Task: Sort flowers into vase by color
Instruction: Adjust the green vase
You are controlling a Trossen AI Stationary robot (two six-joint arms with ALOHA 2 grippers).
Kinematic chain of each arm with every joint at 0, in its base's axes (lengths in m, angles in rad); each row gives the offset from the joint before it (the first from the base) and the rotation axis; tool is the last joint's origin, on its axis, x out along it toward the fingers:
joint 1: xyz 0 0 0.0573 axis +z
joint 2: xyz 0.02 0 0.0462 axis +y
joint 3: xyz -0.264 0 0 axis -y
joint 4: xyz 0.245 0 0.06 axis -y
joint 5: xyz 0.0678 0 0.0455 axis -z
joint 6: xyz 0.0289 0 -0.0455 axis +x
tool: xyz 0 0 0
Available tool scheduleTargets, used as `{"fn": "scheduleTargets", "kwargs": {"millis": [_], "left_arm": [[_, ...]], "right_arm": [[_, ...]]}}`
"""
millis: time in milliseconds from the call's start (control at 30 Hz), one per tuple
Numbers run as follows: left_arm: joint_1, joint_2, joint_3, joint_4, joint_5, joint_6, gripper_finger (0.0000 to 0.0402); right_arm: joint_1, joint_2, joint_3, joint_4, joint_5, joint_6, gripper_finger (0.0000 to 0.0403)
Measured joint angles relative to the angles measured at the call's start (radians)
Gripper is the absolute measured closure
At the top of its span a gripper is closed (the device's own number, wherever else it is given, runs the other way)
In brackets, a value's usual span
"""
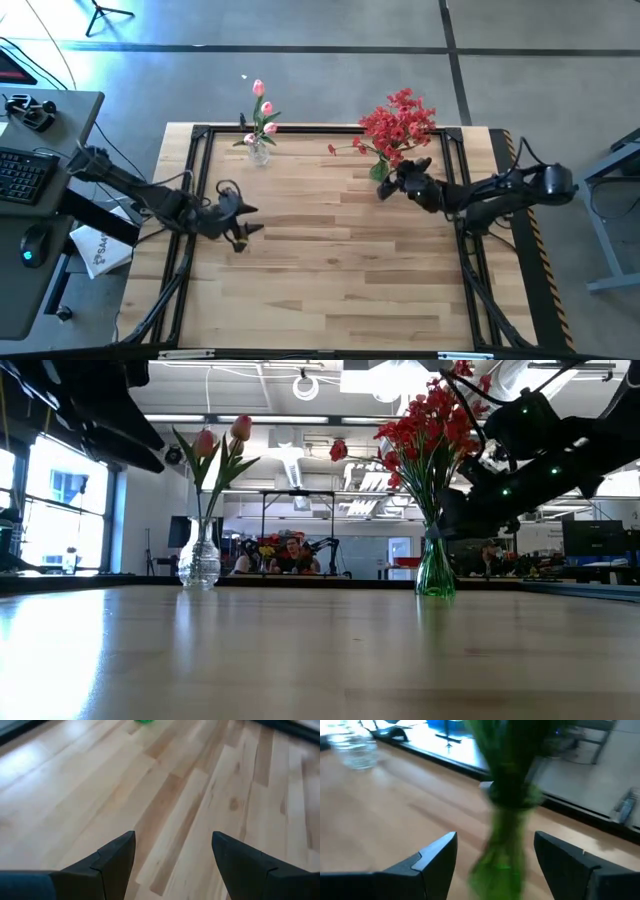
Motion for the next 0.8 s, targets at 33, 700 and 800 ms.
{"fn": "scheduleTargets", "kwargs": {"millis": [33,700,800], "left_arm": [[-0.014,0.018,0.0,0.003,-0.001,-0.006,0.0152],[-0.028,0.283,-0.001,0.114,-0.222,0.034,0.0152],[0.0,0.321,-0.001,0.121,-0.228,0.012,0.0152]], "right_arm": [[-0.018,0.003,0.0,-0.002,0.006,0.005,0.0144],[-0.166,0.046,0.0,0.1,-0.183,-0.057,0.0273],[-0.17,0.046,0.0,0.1,-0.178,-0.091,0.0307]]}}
